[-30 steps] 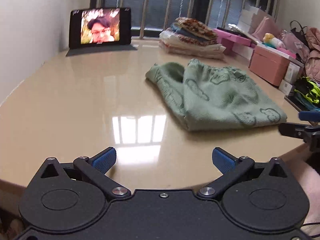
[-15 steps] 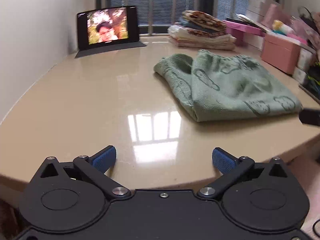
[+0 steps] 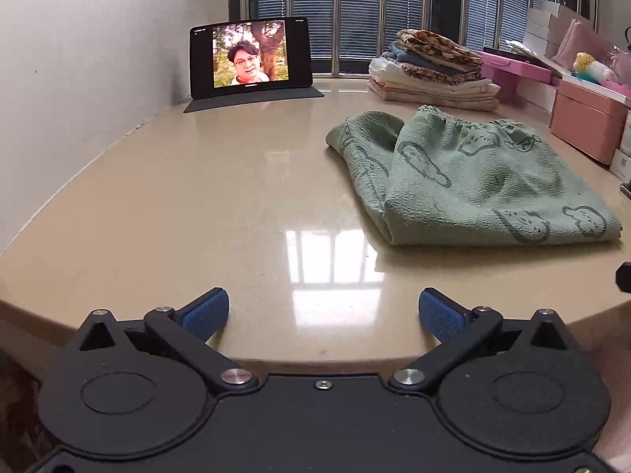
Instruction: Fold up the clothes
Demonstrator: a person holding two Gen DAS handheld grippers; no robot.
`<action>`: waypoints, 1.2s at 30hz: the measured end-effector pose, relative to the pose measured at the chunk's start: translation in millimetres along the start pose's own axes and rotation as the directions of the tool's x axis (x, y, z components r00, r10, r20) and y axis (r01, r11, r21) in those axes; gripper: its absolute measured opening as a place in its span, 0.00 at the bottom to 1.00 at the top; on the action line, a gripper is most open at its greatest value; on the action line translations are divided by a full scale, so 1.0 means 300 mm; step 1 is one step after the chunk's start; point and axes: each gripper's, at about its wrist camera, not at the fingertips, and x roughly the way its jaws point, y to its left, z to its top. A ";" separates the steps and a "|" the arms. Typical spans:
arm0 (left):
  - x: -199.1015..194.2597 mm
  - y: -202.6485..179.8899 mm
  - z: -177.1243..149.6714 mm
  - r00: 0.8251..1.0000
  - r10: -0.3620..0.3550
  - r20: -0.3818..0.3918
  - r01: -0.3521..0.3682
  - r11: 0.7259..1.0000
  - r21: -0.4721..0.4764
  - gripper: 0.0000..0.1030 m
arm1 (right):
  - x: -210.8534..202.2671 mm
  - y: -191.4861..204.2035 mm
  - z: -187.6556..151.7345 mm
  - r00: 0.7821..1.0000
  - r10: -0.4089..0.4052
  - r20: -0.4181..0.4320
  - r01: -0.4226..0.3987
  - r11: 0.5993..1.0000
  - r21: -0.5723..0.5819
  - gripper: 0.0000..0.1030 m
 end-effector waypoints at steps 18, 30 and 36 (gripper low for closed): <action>0.002 0.050 0.002 0.999 -0.021 -0.029 0.022 1.000 0.011 1.00 | 0.069 0.176 0.111 0.999 -0.010 0.042 0.020 0.974 -0.225 0.99; -0.131 0.281 -0.012 0.998 0.047 0.029 -0.040 0.982 -0.186 1.00 | 0.206 0.438 0.188 0.995 0.069 0.074 -0.018 0.843 -0.538 0.78; -0.156 0.337 -0.025 0.998 0.058 0.018 -0.053 0.972 -0.230 1.00 | 0.298 0.514 0.207 0.995 0.099 -0.011 -0.087 0.812 -0.577 0.53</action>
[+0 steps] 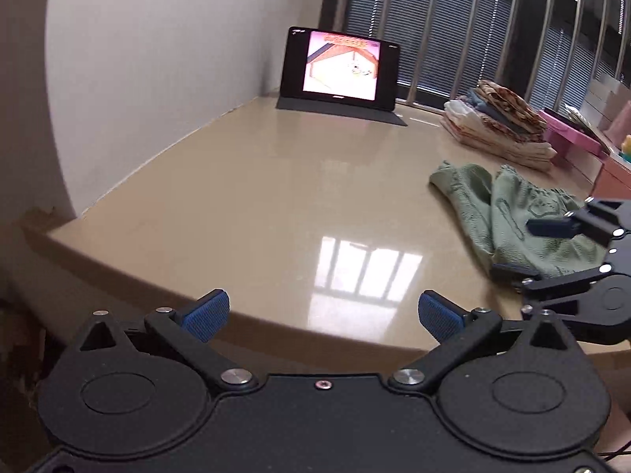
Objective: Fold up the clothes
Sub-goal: 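Grasp the garment's folded end with the right gripper while the left gripper grasps it too, then lift the held end with both grippers and fold it over the garment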
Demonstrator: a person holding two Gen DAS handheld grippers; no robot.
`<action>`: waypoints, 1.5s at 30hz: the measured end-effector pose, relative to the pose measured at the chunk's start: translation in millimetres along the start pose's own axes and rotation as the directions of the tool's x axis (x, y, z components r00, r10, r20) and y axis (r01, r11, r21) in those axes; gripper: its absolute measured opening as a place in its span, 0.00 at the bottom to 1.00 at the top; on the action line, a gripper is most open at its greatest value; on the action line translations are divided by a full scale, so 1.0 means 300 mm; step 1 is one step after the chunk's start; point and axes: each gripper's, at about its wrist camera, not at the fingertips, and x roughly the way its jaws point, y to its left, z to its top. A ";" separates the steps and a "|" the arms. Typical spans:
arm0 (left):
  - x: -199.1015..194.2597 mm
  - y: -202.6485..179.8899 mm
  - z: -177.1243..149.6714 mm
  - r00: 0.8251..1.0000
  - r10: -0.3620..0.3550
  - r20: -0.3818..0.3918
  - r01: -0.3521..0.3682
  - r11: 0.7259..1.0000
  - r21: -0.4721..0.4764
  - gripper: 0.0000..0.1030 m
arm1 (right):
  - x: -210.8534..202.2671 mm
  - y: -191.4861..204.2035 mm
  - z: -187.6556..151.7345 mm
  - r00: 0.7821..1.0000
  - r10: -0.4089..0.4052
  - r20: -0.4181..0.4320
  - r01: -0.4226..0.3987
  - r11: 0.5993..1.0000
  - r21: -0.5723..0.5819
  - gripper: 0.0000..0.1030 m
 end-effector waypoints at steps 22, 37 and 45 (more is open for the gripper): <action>0.240 -0.085 0.213 0.900 -0.414 -0.140 0.370 0.892 -0.260 1.00 | 0.030 -0.300 -0.082 0.951 0.307 0.022 -0.264 0.777 0.572 0.06; 0.669 -0.304 0.354 0.813 -0.523 -0.254 0.335 0.779 -0.530 0.59 | -0.177 -0.456 -0.217 0.932 0.290 0.218 -0.358 0.641 0.679 0.06; 0.605 -0.272 0.350 0.839 -0.467 -0.279 0.289 0.817 -0.499 0.10 | -0.173 -0.451 -0.246 0.922 0.308 0.234 -0.382 0.633 0.673 0.06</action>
